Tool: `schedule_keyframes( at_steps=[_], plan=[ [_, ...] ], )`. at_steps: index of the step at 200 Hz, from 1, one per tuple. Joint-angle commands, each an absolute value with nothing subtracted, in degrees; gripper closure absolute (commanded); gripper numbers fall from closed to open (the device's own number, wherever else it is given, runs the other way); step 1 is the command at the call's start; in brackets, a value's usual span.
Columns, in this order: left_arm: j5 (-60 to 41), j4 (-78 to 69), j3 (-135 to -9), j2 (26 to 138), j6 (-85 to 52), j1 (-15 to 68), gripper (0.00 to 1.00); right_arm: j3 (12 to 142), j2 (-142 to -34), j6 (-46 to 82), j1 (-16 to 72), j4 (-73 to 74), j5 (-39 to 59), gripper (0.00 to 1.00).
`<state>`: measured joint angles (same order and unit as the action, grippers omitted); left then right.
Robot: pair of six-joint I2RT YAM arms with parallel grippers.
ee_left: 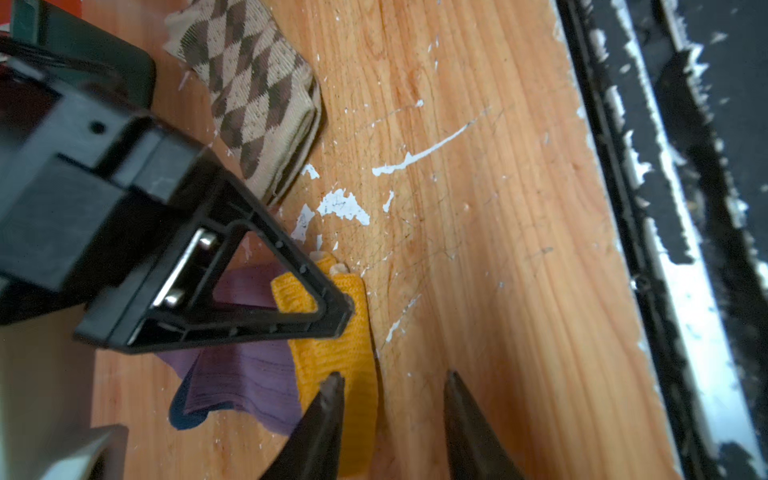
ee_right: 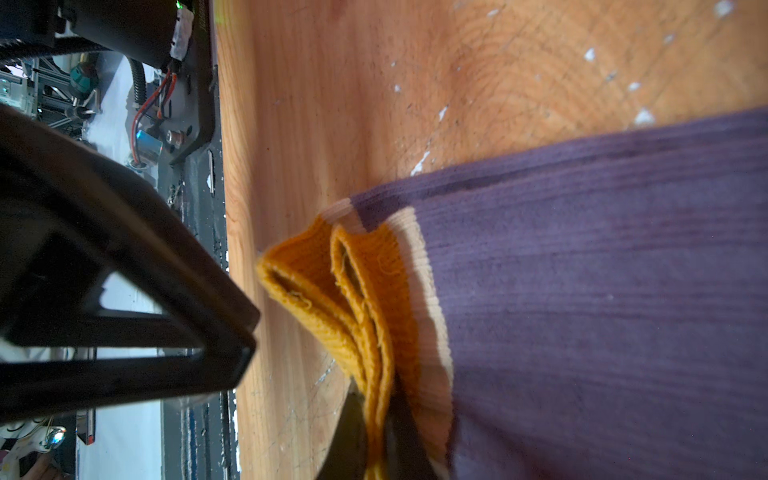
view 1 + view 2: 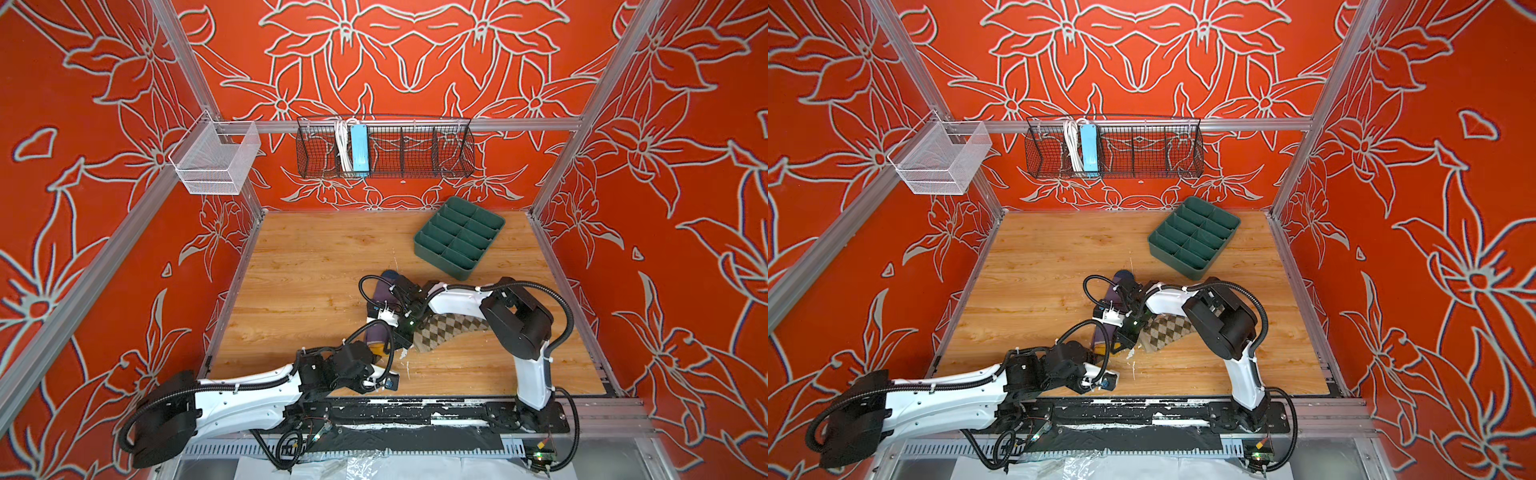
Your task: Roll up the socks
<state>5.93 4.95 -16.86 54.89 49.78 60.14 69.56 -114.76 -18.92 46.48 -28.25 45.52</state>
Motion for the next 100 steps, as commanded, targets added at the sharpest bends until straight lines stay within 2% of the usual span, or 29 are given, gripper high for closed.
schedule_keyframes(
  at_steps=[1, 100],
  plan=[
    [6.73, 1.36, -17.45, 59.28, 47.24, 58.36, 0.60, 67.50, -116.64, -20.92, 46.10, -30.85, 43.93, 1.00],
    [7.32, -2.57, -17.98, 67.64, 47.47, 53.62, 0.60, 66.97, -116.11, -23.03, 45.65, -31.85, 46.35, 1.00]
  ],
)
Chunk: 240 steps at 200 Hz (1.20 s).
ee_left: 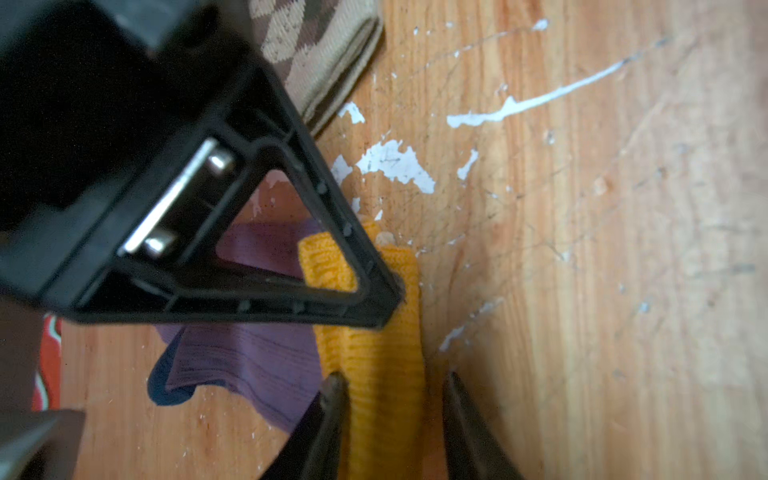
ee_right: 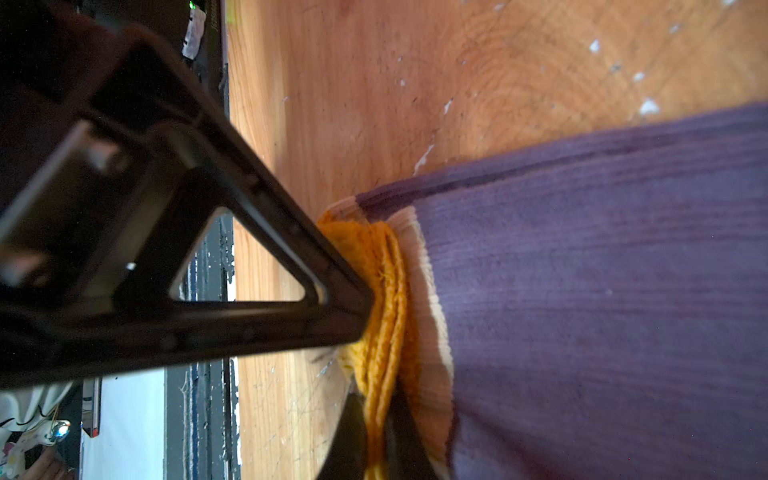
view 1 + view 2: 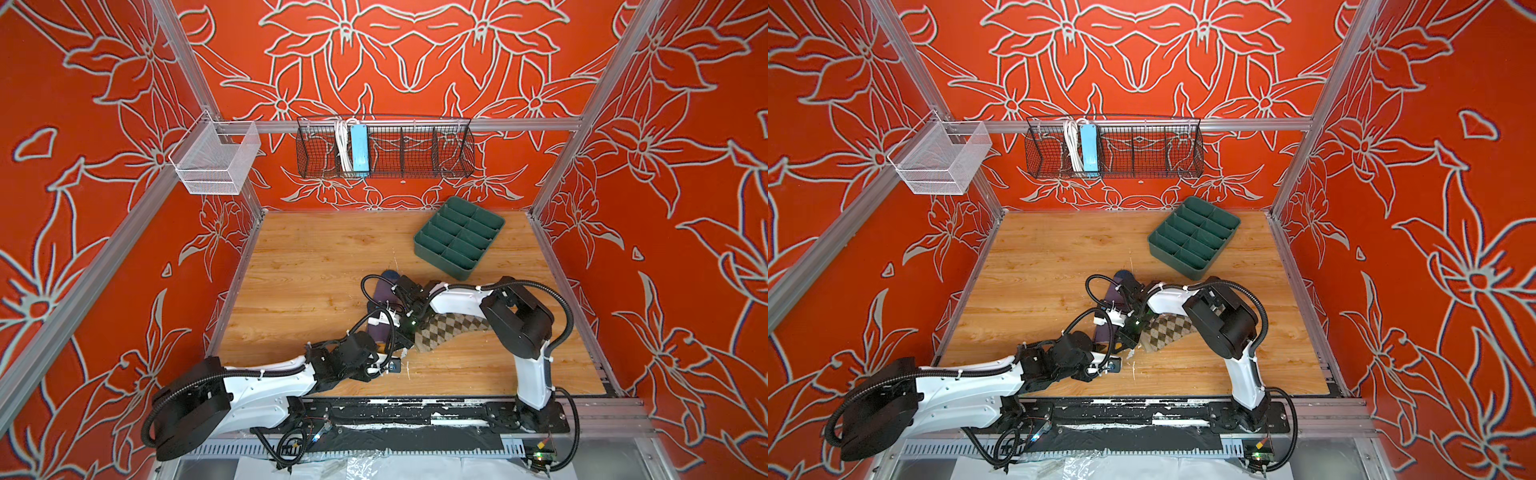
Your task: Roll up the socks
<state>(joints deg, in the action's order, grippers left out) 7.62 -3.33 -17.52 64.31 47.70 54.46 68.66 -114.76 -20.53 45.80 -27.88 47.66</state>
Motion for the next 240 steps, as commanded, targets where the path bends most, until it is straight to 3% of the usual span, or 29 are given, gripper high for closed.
schedule_keyframes(
  at_steps=[1, 44, 75, 85, 152, 207, 240],
  plan=[
    [7.31, -2.60, -18.04, 67.79, 47.47, 53.57, 0.60, 66.97, -116.11, -23.03, 45.63, -31.83, 46.38, 1.00],
    [6.86, -3.70, -19.44, 72.67, 46.23, 53.09, 0.68, 67.06, -115.25, -23.23, 45.49, -32.08, 47.52, 1.00],
    [5.56, -1.27, -20.88, 74.32, 45.79, 52.33, 0.91, 66.33, -113.94, -22.20, 44.57, -30.93, 48.32, 0.98],
    [4.93, -0.41, -21.24, 74.99, 45.79, 51.74, 1.00, 65.77, -112.91, -21.50, 44.17, -30.22, 48.29, 0.89],
    [-1.33, 7.30, -26.96, 77.85, 42.99, 45.97, 1.00, 61.26, -101.61, -17.86, 41.27, -26.33, 46.23, 0.58],
    [-13.19, 16.30, -33.51, 80.67, 41.67, 39.82, 1.00, 56.41, -90.84, -8.13, 33.73, -19.89, 29.99, 0.57],
    [-19.82, 25.76, -41.63, 86.26, 42.01, 36.80, 1.00, 49.64, -79.89, -9.29, 33.40, -10.22, 18.22, 0.57]
  ],
)
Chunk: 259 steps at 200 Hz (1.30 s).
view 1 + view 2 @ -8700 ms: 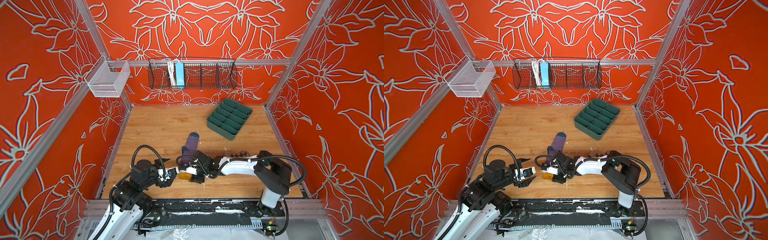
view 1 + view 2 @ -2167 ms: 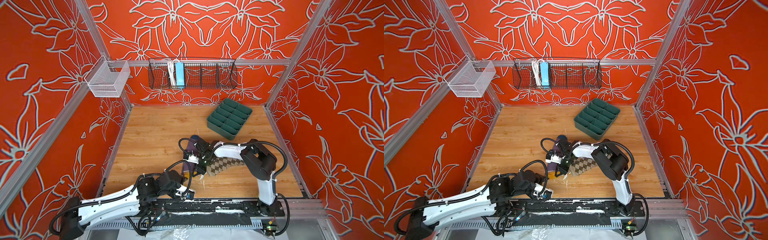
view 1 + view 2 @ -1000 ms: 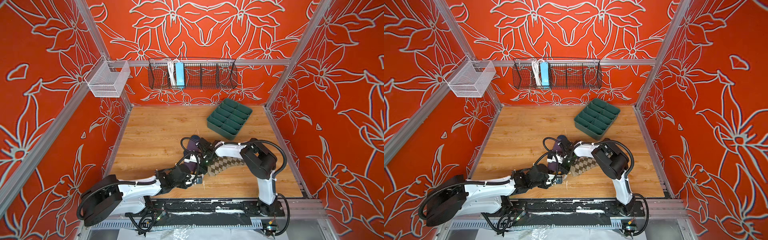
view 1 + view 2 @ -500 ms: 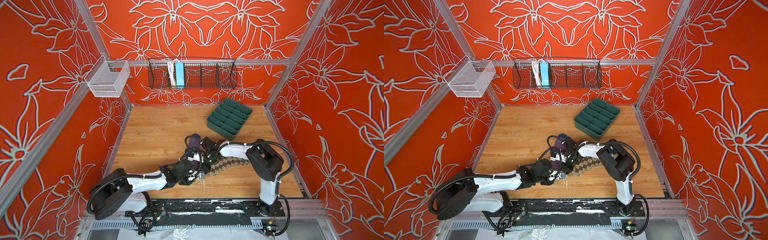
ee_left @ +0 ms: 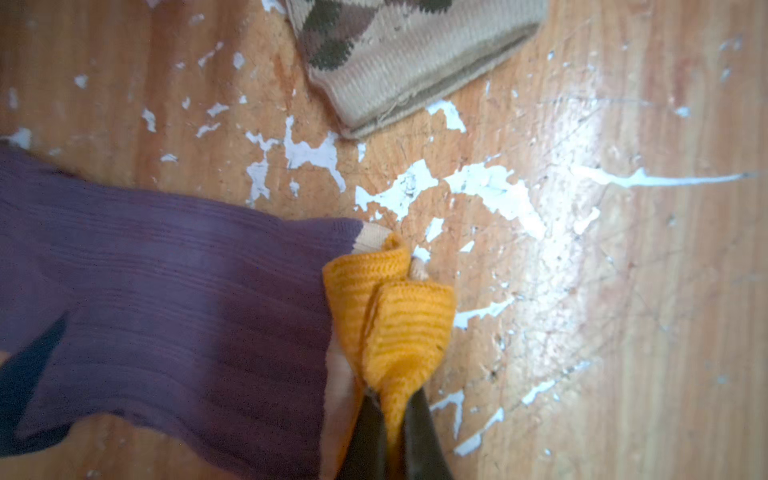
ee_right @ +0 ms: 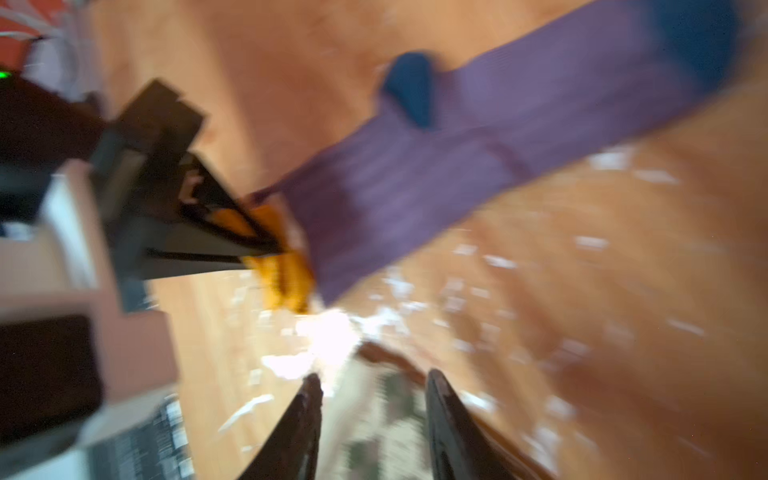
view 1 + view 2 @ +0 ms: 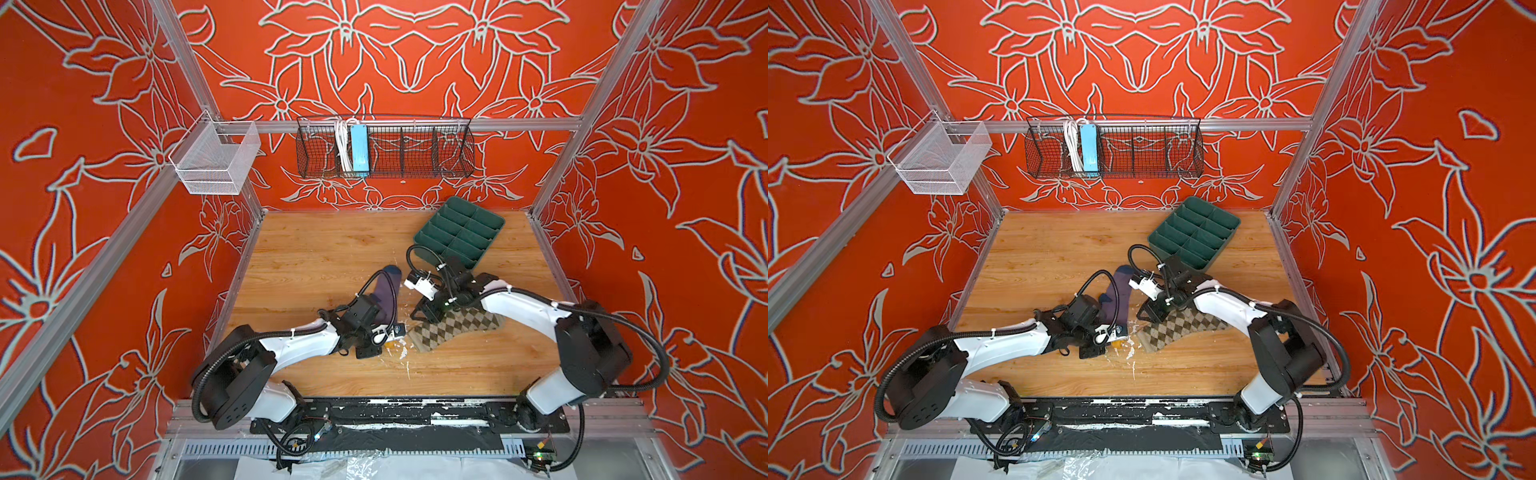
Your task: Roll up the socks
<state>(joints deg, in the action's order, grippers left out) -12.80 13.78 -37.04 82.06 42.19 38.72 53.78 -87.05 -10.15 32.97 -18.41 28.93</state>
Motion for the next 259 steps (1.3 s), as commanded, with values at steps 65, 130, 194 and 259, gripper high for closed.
schedule_keyframes(
  at_steps=[65, 130, 194, 259],
  plan=[
    [-28.12, 39.29, -55.95, 99.37, 40.82, 30.77, 1.00, 36.83, -65.72, -27.50, 47.30, 1.27, 1.70, 0.51],
    [-32.08, 45.22, -62.92, 106.59, 39.77, 26.91, 0.99, 37.86, -70.41, -33.18, 57.13, -0.42, 1.36, 0.48],
    [-32.26, 44.96, -62.71, 106.64, 39.55, 26.46, 0.99, 41.77, -85.83, -36.67, 62.93, 5.80, -3.96, 0.47],
    [-32.53, 44.04, -61.62, 105.18, 39.64, 26.46, 0.96, 45.93, -96.69, -38.84, 62.36, 8.28, -5.98, 0.54]
  ],
)
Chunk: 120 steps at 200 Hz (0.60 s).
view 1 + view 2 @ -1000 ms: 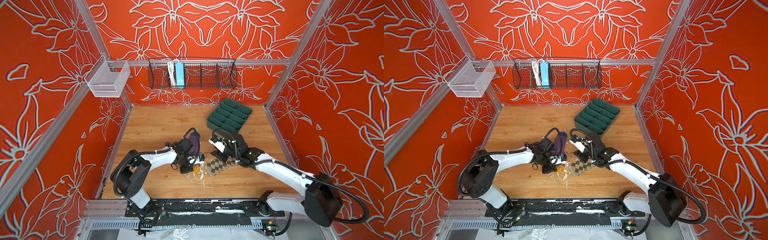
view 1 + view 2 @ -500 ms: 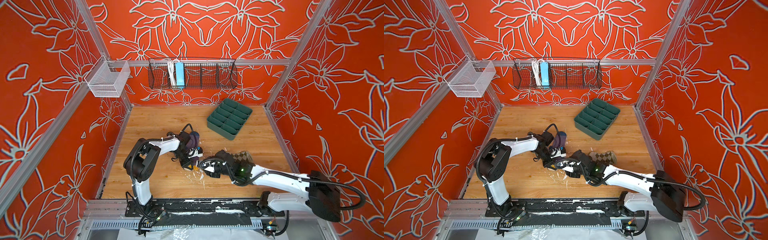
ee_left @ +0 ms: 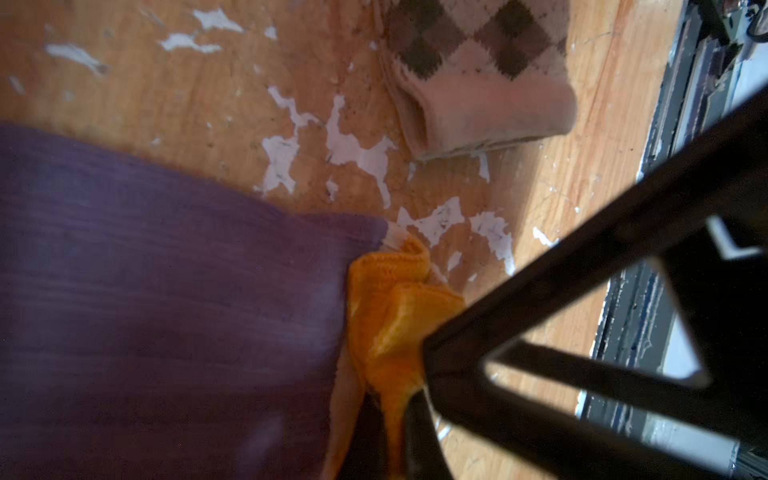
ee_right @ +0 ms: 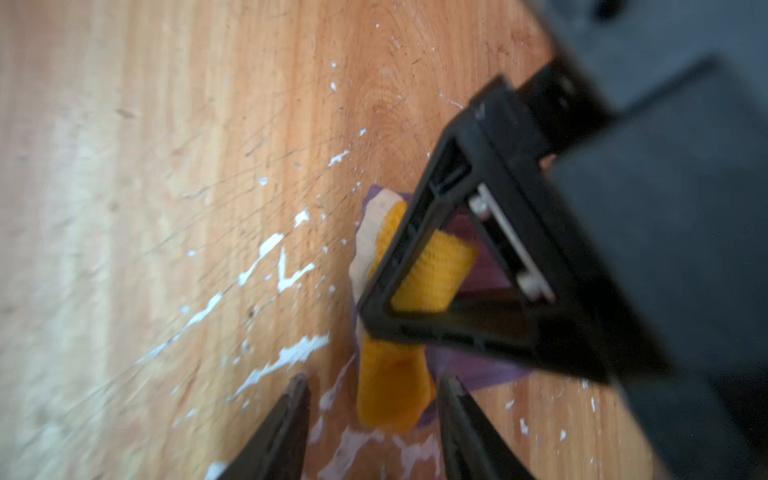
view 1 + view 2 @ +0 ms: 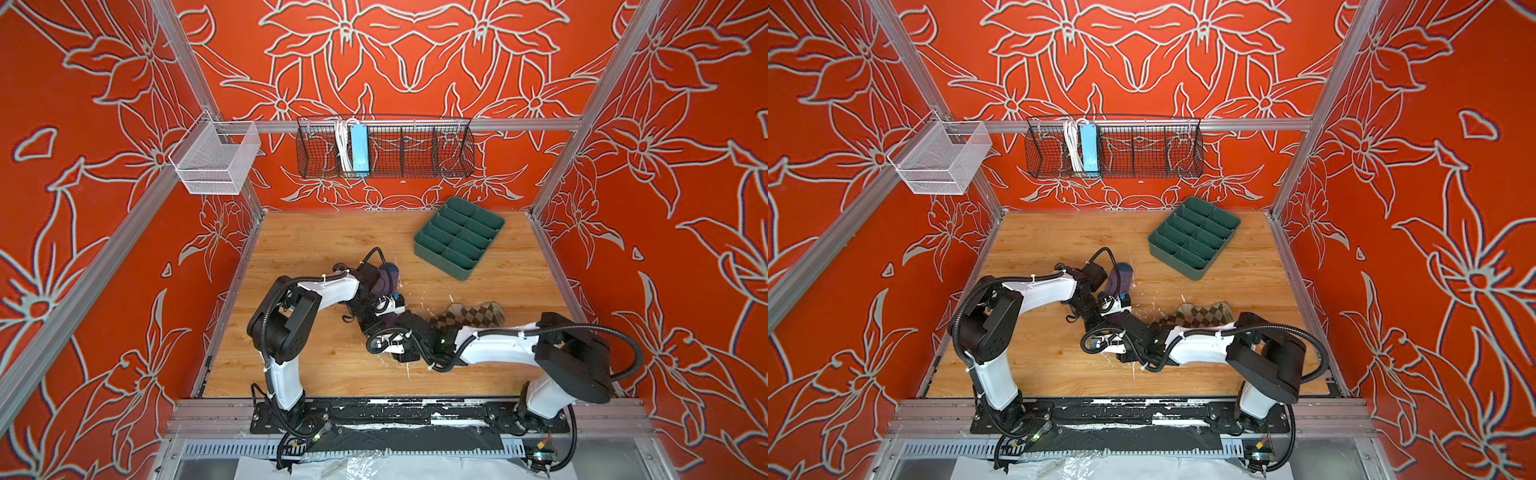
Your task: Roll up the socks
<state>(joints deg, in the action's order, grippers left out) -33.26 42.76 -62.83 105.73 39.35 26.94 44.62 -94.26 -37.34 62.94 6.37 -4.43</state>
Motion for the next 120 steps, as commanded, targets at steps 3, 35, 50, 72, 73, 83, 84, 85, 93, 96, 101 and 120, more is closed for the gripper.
schedule_keyframes(
  at_steps=[3, 35, 50, 72, 73, 83, 84, 85, 93, 96, 101, 120],
  plan=[
    [-32.60, 44.03, -61.55, 105.00, 39.64, 26.46, 0.96, 46.01, -96.90, -38.76, 62.32, 8.19, -5.97, 0.56],
    [-33.25, 43.71, -61.17, 102.84, 39.85, 26.46, 0.93, 47.23, -98.80, -37.51, 61.79, 4.83, -3.86, 0.80],
    [-33.80, 43.68, -61.11, 101.10, 40.33, 26.46, 0.90, 48.21, -99.60, -36.72, 61.53, 2.39, -2.77, 0.87],
    [-33.30, 43.74, -60.71, 98.16, 41.07, 26.54, 0.85, 50.42, -100.59, -35.17, 60.94, -2.25, -1.19, 0.97],
    [-33.26, 43.75, -60.68, 97.99, 41.10, 26.54, 0.85, 50.52, -100.61, -35.07, 60.88, -2.58, -1.04, 0.98],
    [-32.91, 43.88, -60.26, 96.37, 41.82, 26.50, 0.82, 51.50, -100.70, -34.46, 60.52, -5.08, 0.44, 0.99],
    [-32.84, 43.82, -60.23, 96.13, 41.83, 26.52, 0.82, 51.59, -100.71, -34.41, 60.49, -5.22, 0.62, 0.99],
    [-32.73, 43.75, -60.17, 95.92, 41.83, 26.53, 0.82, 51.68, -100.76, -34.35, 60.44, -5.51, 0.79, 1.00],
    [-31.91, 43.09, -59.74, 94.34, 41.75, 26.54, 0.78, 52.42, -100.65, -34.02, 60.18, -7.48, 2.43, 1.00],
    [-31.71, 42.93, -59.56, 93.66, 41.75, 26.54, 0.77, 52.61, -100.64, -33.87, 60.09, -8.12, 3.09, 1.00],
    [-31.64, 42.77, -59.31, 92.75, 41.94, 26.54, 0.75, 53.00, -100.57, -33.61, 59.87, -9.12, 4.00, 1.00],
    [-29.84, 41.59, -58.33, 88.41, 42.19, 26.52, 0.68, 53.95, -100.35, -32.74, 58.88, -12.18, 6.66, 1.00]
  ],
)
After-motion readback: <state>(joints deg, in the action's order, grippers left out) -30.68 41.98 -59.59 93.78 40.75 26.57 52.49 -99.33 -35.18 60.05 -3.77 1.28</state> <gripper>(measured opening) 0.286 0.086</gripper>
